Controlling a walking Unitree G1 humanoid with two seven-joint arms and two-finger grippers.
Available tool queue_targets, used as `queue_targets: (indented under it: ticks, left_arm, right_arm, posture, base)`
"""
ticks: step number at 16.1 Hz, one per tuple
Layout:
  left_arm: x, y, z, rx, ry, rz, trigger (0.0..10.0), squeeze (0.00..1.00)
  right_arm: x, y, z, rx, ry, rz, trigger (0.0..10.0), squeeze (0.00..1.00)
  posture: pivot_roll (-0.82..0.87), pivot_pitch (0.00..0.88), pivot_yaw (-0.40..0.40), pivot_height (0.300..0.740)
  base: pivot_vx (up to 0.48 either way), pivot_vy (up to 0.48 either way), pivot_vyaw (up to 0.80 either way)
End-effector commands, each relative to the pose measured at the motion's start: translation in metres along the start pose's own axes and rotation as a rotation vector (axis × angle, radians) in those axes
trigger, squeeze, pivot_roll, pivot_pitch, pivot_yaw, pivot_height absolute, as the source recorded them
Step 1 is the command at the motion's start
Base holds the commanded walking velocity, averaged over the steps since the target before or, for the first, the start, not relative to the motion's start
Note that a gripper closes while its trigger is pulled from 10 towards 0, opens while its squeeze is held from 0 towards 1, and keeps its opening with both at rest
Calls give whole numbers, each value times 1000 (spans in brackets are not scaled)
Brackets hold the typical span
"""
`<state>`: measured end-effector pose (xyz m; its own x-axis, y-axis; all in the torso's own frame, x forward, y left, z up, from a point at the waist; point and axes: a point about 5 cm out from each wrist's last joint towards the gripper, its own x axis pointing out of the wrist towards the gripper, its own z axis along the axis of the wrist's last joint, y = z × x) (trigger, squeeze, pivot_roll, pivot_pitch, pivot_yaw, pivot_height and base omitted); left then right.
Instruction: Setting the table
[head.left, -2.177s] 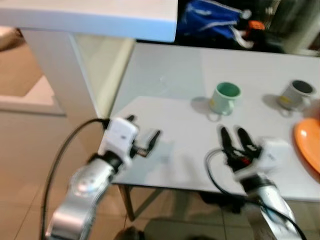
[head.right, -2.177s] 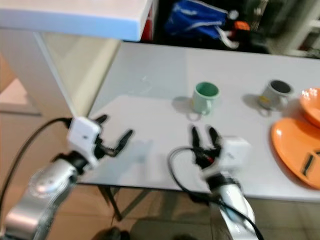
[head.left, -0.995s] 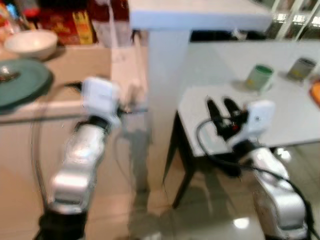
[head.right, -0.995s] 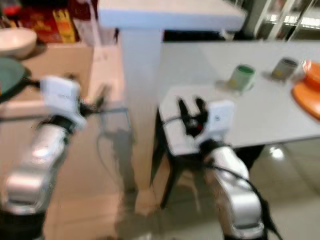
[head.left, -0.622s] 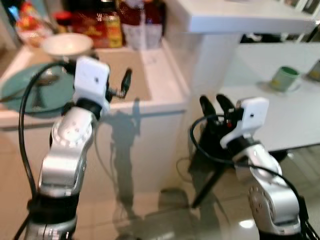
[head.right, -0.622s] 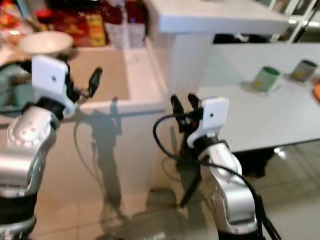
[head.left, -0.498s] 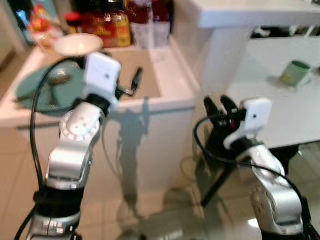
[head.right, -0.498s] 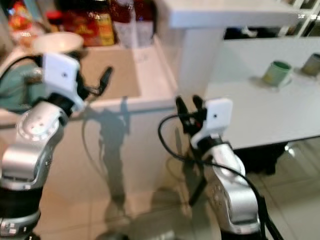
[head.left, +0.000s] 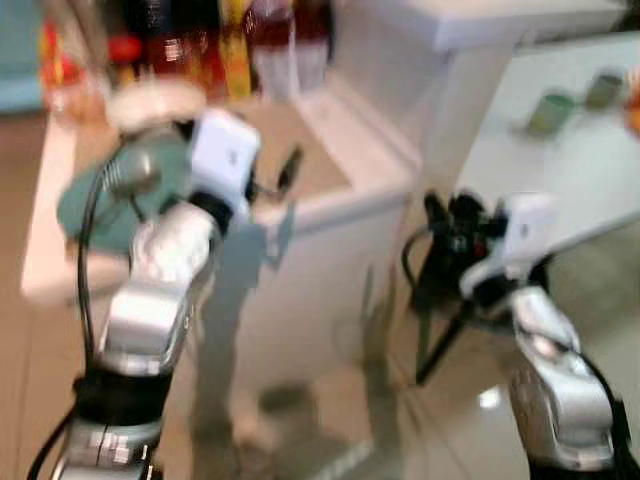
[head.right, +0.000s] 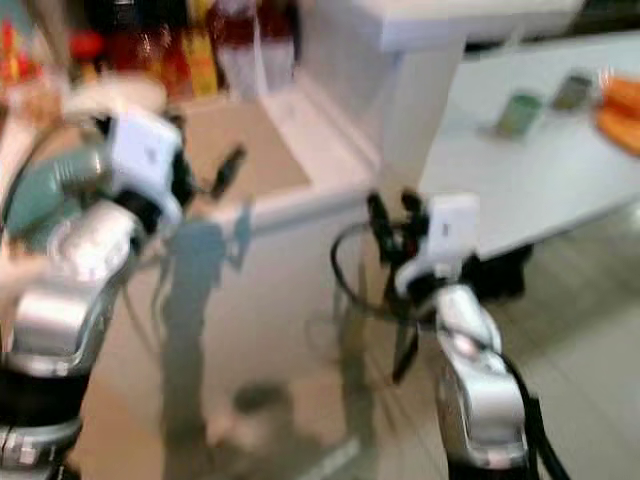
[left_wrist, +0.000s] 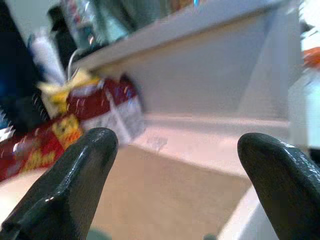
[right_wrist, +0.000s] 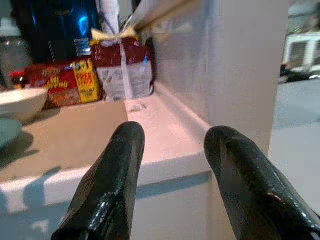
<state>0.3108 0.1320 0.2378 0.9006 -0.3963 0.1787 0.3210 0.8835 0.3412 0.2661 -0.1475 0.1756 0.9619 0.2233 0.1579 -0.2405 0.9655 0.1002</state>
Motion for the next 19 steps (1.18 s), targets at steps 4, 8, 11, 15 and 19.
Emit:
queue_targets:
  ticks: [4, 8, 11, 15, 19]
  left_arm:
    - [-2, 3, -9, 17, 78, -23, 10000, 0]
    - [2, 30, -25, -25, 248, 68, 10000, 1000]
    - [8, 42, -27, -75, 314, 87, 10000, 1000]
    - [21, 48, -34, -200, 471, 6, 10000, 0]
    - [23, 53, -47, -190, 573, 13, 10000, 0]
  right_arm:
    - [1, 2, 3, -1, -15, 14, 10000, 0]
    - [1, 5, 3, 15, 42, 128, 10000, 0]
    - [-2, 11, 9, 71, 63, 266, 10000, 0]
    - [-15, 13, 10, 14, 218, 509, 10000, 0]
    - [-20, 9, 11, -1, 261, 536, 10000, 0]
  posture:
    - [104, 0, -22, 740]
    - [114, 0, -27, 740]
    - [118, 0, -24, 740]
    - [121, 0, -25, 740]
    - [113, 0, -15, 740]
  base:
    - [0, 234, -116]
    - [0, 0, 0]
    - [0, 0, 0]
    - [0, 0, 0]
    - [0, 0, 0]
